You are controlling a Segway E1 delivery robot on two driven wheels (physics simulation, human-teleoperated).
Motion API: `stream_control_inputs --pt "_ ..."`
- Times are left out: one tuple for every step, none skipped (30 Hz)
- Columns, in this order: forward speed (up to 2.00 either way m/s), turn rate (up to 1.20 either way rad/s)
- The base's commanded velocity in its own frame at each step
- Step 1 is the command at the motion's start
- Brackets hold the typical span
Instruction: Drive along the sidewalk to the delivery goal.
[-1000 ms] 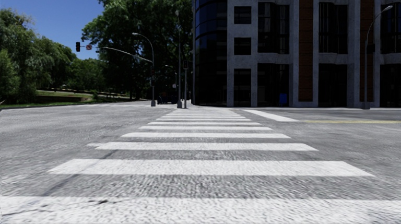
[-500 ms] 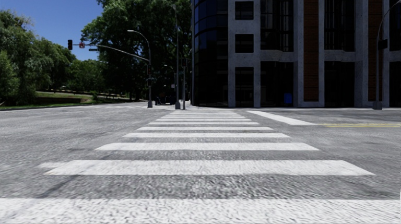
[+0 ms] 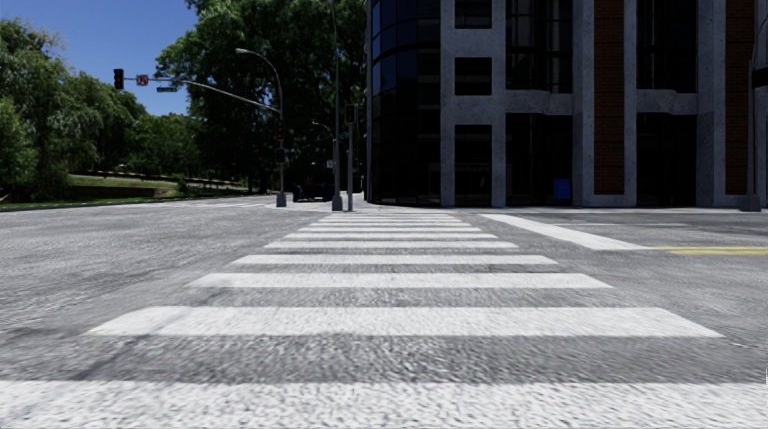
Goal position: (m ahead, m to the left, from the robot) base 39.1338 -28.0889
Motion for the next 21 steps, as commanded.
stream_control_inputs --pt "2.0 0.0" --pt "2.0 0.0" --pt "2.0 0.0" --pt "2.0 0.0" --pt "2.0 0.0" --pt "2.0 0.0" --pt "2.0 0.0" --pt "2.0 0.0" --pt "2.0 0.0" --pt "2.0 0.0" --pt "2.0 0.0" --pt "2.0 0.0" --pt "2.0 0.0" --pt "2.0 0.0" --pt "2.0 0.0" --pt "2.0 0.0" --pt "2.0 0.0" --pt "2.0 0.0" --pt "2.0 0.0" --pt "2.0 0.0" --pt "2.0 0.0"
